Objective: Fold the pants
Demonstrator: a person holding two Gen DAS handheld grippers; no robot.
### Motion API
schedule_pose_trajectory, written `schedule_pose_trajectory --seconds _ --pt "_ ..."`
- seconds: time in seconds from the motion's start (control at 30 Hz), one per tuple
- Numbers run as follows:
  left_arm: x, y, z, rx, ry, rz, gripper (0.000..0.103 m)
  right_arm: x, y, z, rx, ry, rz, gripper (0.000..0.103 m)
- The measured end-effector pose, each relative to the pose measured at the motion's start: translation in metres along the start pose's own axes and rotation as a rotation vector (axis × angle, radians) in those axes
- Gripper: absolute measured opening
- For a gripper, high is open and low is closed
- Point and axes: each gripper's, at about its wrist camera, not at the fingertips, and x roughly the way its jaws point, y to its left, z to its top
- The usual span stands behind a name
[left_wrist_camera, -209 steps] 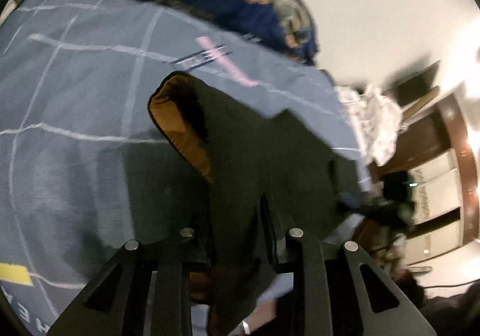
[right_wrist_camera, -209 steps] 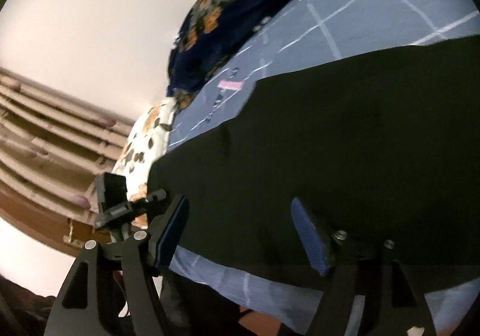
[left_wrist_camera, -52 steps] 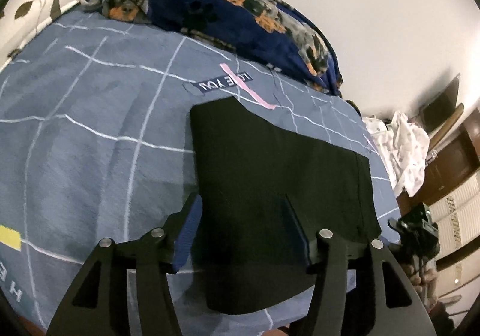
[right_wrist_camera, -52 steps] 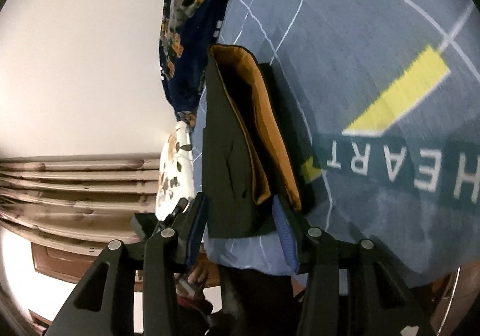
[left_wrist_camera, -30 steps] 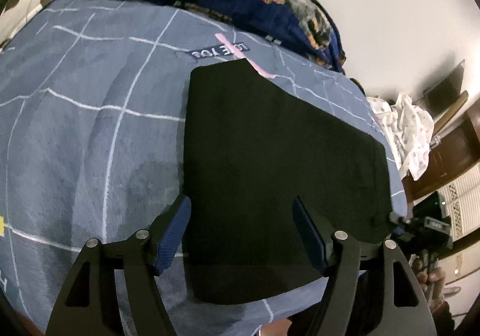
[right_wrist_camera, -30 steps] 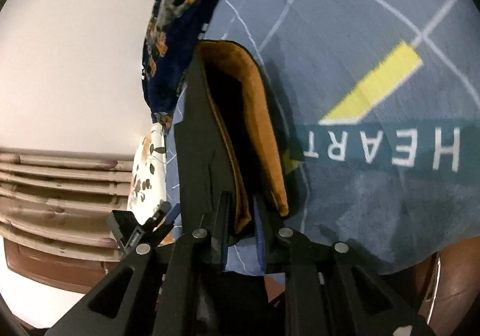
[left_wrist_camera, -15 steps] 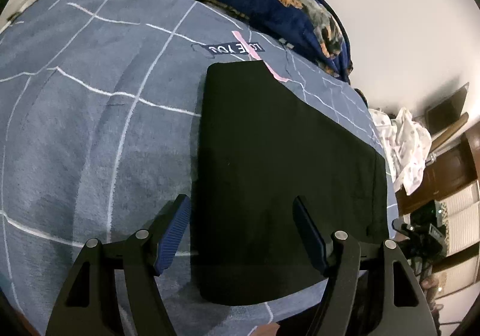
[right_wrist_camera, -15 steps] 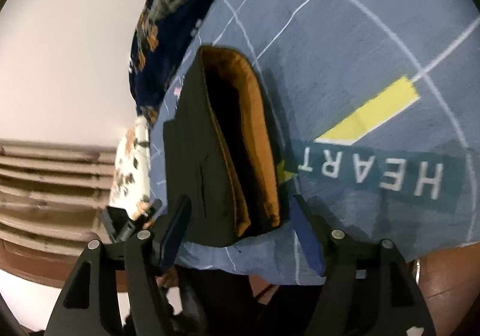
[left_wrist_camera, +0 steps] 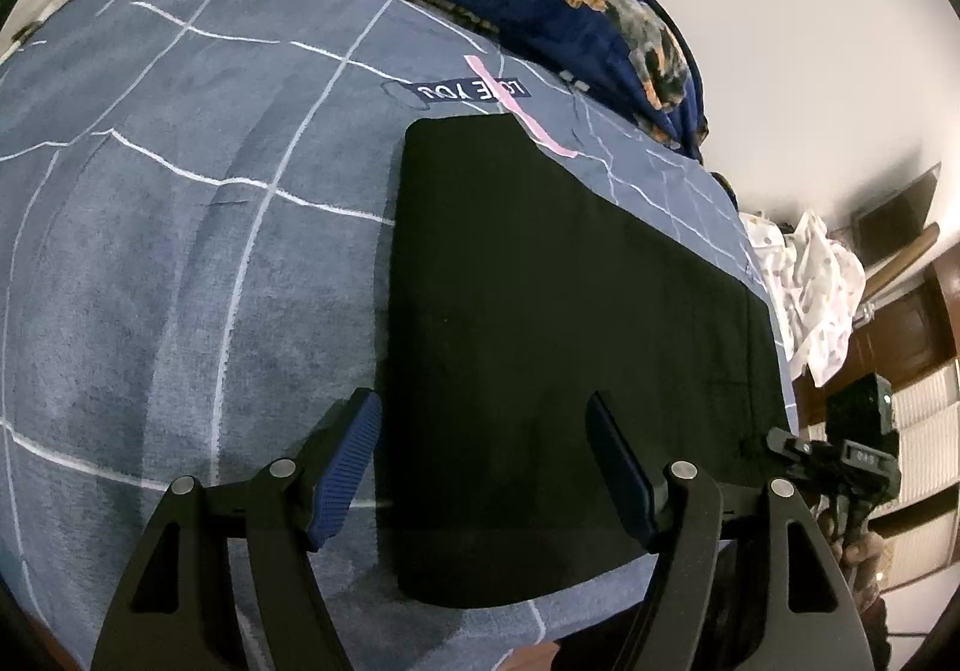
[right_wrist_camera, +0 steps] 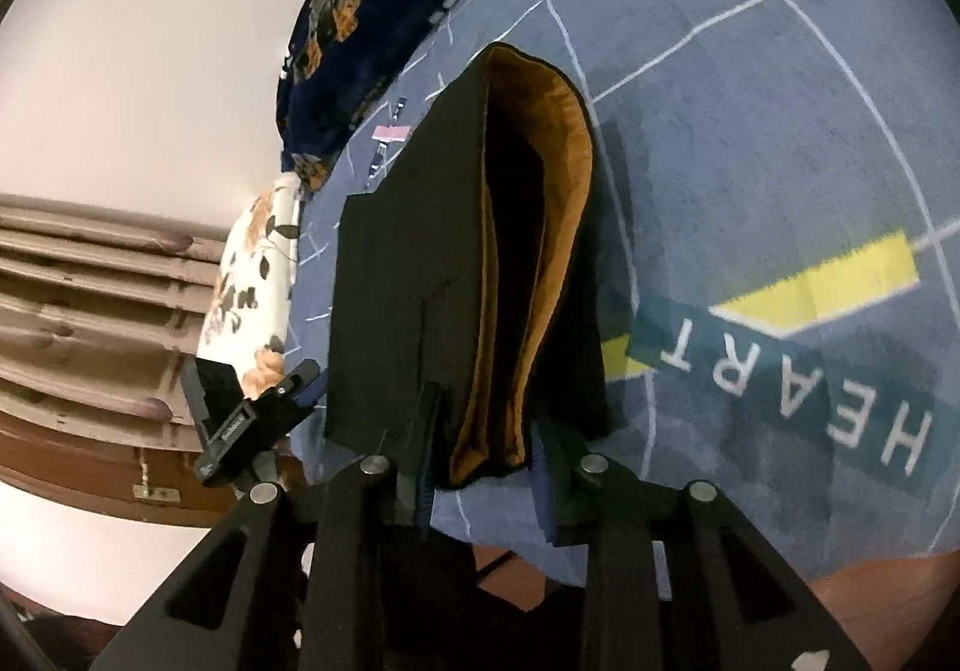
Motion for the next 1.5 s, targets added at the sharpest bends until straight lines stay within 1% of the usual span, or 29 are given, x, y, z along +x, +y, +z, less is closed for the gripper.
schedule_pose_trajectory --seconds 0.1,0.13,0.2,0.27,0.3,0.33,0.37,0.4,0.43,0.47,0.5,0.57,0.7,0.9,1.0,1.07,1.1,1.17,1.27,1.33,1.37,1.4,1.43,1.5 --pt "-0.002 -0.001 0.002 0.008 -0.002 0.009 0.071 0.013 -0.003 0.005 0.04 0.021 0.0 0.024" --pt "-0.005 -0.002 0.003 0.012 -0.011 0.011 0.071 0.015 -0.001 0.007 0.059 0.02 0.032 0.024" --pt "-0.012 -0.003 0.006 0.013 -0.037 0.013 0.071 0.016 0.012 0.012 0.069 0.015 0.127 0.023" --pt "-0.017 -0.001 0.01 0.002 -0.058 0.008 0.073 0.015 0.042 0.015 0.008 0.004 0.238 0.023" --pt "-0.019 0.0 0.011 -0.007 -0.068 0.009 0.073 0.014 0.056 0.015 -0.023 -0.001 0.314 0.023" --pt "-0.019 0.001 0.012 -0.016 -0.073 0.011 0.074 0.014 0.064 0.015 -0.046 -0.004 0.389 0.023" --pt "-0.019 0.003 0.012 -0.024 -0.072 0.01 0.074 0.015 0.065 0.015 -0.073 -0.009 0.423 0.02" --pt "-0.017 0.004 0.012 -0.032 -0.066 0.009 0.074 0.017 0.057 0.017 -0.077 -0.017 0.389 0.02" --pt "-0.015 0.005 0.012 -0.037 -0.055 0.009 0.074 0.021 0.042 0.021 -0.058 -0.026 0.324 0.02" --pt "-0.012 0.005 0.011 -0.038 -0.045 0.011 0.075 0.027 0.02 0.025 -0.02 -0.032 0.226 0.021" --pt "-0.009 0.005 0.009 -0.035 -0.033 0.015 0.075 0.033 -0.006 0.027 0.044 -0.025 0.179 0.021" --pt "-0.004 0.003 0.007 -0.02 -0.018 0.023 0.075 0.038 -0.036 0.022 0.129 -0.019 0.19 0.021" --pt "0.005 -0.001 0.006 -0.002 0.005 0.041 0.075 0.034 -0.028 0.017 0.072 -0.033 0.184 0.021" --pt "0.002 -0.005 0.008 0.014 -0.016 0.04 0.075 0.022 -0.016 0.012 0.075 -0.048 0.24 0.021" --pt "0.005 -0.003 0.008 0.015 -0.016 0.037 0.075 0.023 -0.031 0.007 0.095 -0.037 0.201 0.021" --pt "0.007 -0.002 0.006 0.018 -0.007 0.046 0.075 0.029 -0.048 0.003 0.159 -0.028 0.216 0.019" --pt "0.009 -0.002 0.005 0.024 -0.005 0.054 0.075 0.03 -0.051 0.002 0.169 -0.029 0.231 0.019" --pt "0.01 -0.003 0.003 0.043 -0.008 0.069 0.075 0.03 -0.048 0.003 0.16 -0.024 0.224 0.019" --pt "0.009 -0.01 0.0 0.092 -0.025 0.098 0.075 0.027 -0.038 0.005 0.118 -0.027 0.192 0.025" --pt "0.008 -0.016 -0.002 0.133 -0.042 0.128 0.074 0.021 -0.028 0.006 0.076 -0.046 0.158 0.03" --pt "0.007 -0.019 -0.003 0.158 -0.052 0.145 0.075 0.015 -0.02 0.007 0.034 -0.063 0.134 0.034" --pt "0.007 -0.021 -0.003 0.17 -0.058 0.156 0.075 0.009 -0.013 0.007 -0.005 -0.081 0.103 0.04" --pt "0.007 -0.023 -0.004 0.184 -0.063 0.169 0.075 0.002 -0.006 0.008 -0.044 -0.102 0.064 0.044" --pt "0.008 -0.024 -0.004 0.204 -0.068 0.2 0.075 -0.01 0.005 0.01 -0.128 -0.153 -0.029 0.059"
